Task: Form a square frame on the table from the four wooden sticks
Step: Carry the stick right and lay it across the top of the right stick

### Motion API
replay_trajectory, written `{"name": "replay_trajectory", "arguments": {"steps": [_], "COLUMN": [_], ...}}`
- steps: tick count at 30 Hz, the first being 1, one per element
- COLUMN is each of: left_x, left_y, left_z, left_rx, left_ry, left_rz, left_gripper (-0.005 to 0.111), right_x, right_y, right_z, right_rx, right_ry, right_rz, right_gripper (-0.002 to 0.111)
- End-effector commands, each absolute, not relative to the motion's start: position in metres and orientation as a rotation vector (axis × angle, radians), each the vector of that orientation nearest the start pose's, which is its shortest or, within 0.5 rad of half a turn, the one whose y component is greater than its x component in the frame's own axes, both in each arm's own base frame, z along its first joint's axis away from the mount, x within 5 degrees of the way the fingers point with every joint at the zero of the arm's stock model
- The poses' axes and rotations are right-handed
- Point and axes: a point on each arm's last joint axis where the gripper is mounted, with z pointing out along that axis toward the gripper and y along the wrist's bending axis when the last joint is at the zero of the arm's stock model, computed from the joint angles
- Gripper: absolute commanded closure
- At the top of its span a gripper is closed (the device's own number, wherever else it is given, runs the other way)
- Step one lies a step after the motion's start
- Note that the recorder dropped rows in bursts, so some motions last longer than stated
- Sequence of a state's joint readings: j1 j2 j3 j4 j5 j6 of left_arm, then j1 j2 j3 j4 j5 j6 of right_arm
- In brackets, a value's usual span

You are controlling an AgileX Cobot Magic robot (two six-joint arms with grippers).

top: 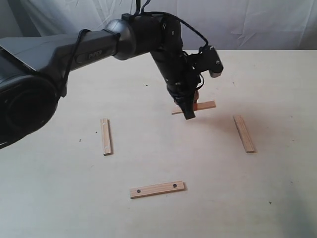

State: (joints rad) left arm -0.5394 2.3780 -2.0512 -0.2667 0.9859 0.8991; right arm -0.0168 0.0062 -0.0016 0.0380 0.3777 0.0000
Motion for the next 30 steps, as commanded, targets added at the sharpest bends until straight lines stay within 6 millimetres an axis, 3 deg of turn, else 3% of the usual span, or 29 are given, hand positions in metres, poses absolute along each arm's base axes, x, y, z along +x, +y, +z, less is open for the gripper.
{"name": "replay_trajectory", "arguments": {"steps": [1, 5, 8, 16, 30], "left_x": [0.419, 0.413, 0.41, 0.417, 0.418], "left_y": [-0.312, -0.335, -0.343, -0.345, -0.349], "left_z": [0.196, 0.197, 0.184, 0.154, 0.144], "left_rx": [1.662, 1.673, 1.715, 1.732, 1.718], "left_ry": [2.024, 1.977, 1.985, 1.983, 1.971], "left_rz": [-0.26, -0.21, -0.212, -0.149, -0.169], "left_gripper": [0.106, 0.107, 0.107, 0.107, 0.107], "right_x": [0.053, 0.053, 0.053, 0.053, 0.053], "right_y": [0.0, 0.0, 0.0, 0.0, 0.0], "right_z": [0.18, 0.18, 0.18, 0.18, 0.18], "right_rx": [0.046, 0.046, 0.046, 0.045, 0.046], "right_ry": [1.846, 1.846, 1.846, 1.846, 1.846], "right_rz": [0.022, 0.022, 0.022, 0.02, 0.022], "right_gripper": [0.108, 0.108, 0.108, 0.108, 0.108]}}
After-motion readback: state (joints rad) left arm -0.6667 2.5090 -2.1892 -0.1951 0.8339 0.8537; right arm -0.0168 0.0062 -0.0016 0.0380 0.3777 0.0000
